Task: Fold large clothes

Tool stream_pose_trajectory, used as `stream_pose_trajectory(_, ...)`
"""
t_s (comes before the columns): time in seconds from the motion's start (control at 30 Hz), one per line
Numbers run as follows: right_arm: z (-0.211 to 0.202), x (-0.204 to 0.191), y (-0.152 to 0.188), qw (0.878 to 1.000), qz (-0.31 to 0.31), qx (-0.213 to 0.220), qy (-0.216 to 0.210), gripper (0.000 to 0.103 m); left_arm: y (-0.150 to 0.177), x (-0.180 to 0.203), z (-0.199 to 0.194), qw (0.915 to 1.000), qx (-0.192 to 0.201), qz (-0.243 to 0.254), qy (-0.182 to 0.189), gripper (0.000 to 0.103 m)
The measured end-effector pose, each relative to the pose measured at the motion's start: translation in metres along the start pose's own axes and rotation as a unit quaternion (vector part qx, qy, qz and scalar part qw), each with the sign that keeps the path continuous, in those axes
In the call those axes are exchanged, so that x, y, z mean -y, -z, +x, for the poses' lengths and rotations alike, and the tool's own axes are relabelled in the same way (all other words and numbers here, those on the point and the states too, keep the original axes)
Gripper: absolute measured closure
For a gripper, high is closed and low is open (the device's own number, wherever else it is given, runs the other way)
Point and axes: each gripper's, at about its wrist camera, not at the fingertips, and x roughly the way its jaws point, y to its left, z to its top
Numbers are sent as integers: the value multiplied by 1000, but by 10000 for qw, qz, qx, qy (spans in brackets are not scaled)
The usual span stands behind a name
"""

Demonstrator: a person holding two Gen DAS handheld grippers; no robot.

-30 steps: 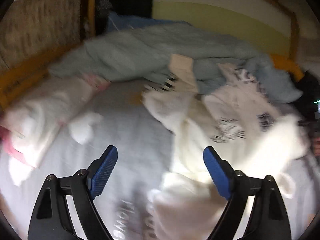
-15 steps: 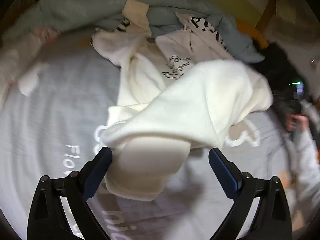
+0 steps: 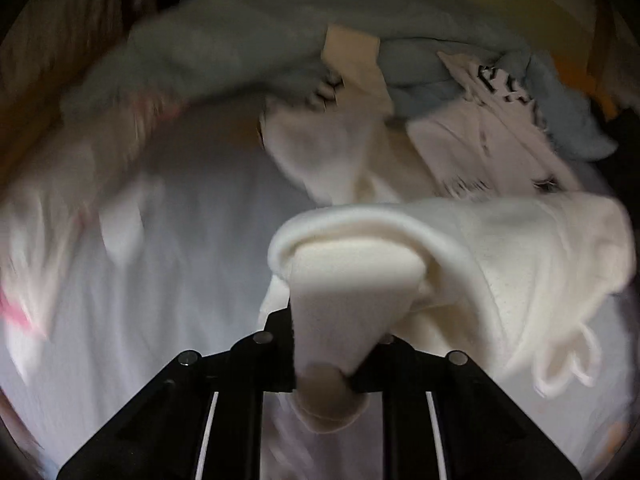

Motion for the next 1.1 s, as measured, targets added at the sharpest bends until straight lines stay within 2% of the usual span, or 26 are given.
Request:
stream_pose_trajectory(0.07, -3, 1, 1, 9999, -66, 86, 104, 49, -22, 10, 14, 9998, 69, 132, -162, 82)
stream_pose_trajectory(0.13, -6, 4, -1, 9997, -32, 186, 151, 45, -39, 10, 29, 10000, 2, -20, -14, 72)
stream_pose_trajectory(0.17, -8, 5, -3, 9995, -38, 214, 219, 45, -42, 3, 35, 9998, -26, -175, 46, 49)
stream_pose_trajectory(0.2, -10, 4, -5, 9991, -65, 234, 344, 45, -42, -5, 39, 9995, -25, -323, 68, 19)
stream_pose_trajectory(0.23, -15, 2, -6, 9978, -114, 316, 568, 45, -37, -15, 43, 9988, 9, -492, 76, 12)
stream_pose_trajectory(0.3, -33, -4, -4, 9946, -244, 626, 786, 45, -22, -34, 44, 9967, 50, -716, 367, 11)
stream_pose_trajectory(0.43, -48, -14, -6, 9933, -450, 837, 656, 45, 15, -56, 20, 9929, 282, -868, 760, 11)
stream_pose_trajectory(0.53, -41, -12, -5, 9969, -306, 603, 397, 45, 37, -59, 1, 9879, 464, -844, 1215, 11)
stream_pose_trajectory(0.63, -29, -13, 0, 9996, -261, 83, -102, 45, 38, -43, 5, 9879, 197, -641, 1397, 12)
stream_pose_trajectory(0.67, -25, -19, 2, 9989, -409, -79, -191, 45, 38, -37, 9, 9892, 118, -517, 1366, 12)
stream_pose_trajectory(0.73, -17, -32, 7, 9964, -810, -196, 132, 45, 37, -22, 26, 9943, -114, -215, 1043, 16)
stream_pose_trajectory(0.8, 0, -38, 13, 9915, -1156, -362, 476, 45, 41, -7, 58, 9953, -738, 95, 616, 22)
stream_pose_trajectory(0.83, 11, -38, 15, 9895, -1233, -496, 560, 45, 44, -3, 68, 9958, -792, 58, 462, 22)
stream_pose_trajectory(0.87, 28, -36, 18, 9863, -1333, -714, 655, 45, 45, -1, 65, 9978, -532, 3, 393, 29)
stream_pose_trajectory(0.9, 42, -34, 22, 9832, -1400, -844, 812, 49, 44, 2, 60, 9982, -424, 37, 413, 56)
stream_pose_trajectory(0.97, 51, -30, 25, 9860, -1300, -780, 693, 85, 40, 5, 38, 9991, -30, 63, 425, 92)
stream_pose_trajectory(1.03, 39, -34, 21, 9858, -1287, -533, 938, 89, 35, -2, 8, 9981, 605, 23, -102, 92)
stream_pose_trajectory(1.07, 28, -40, 18, 9808, -1449, -324, 1261, 90, 32, -9, -10, 9950, 974, -27, -214, 92)
stream_pose_trajectory(1.1, 17, -44, 15, 9765, -1578, -139, 1463, 90, 29, -14, -21, 9937, 1110, -70, -145, 92)
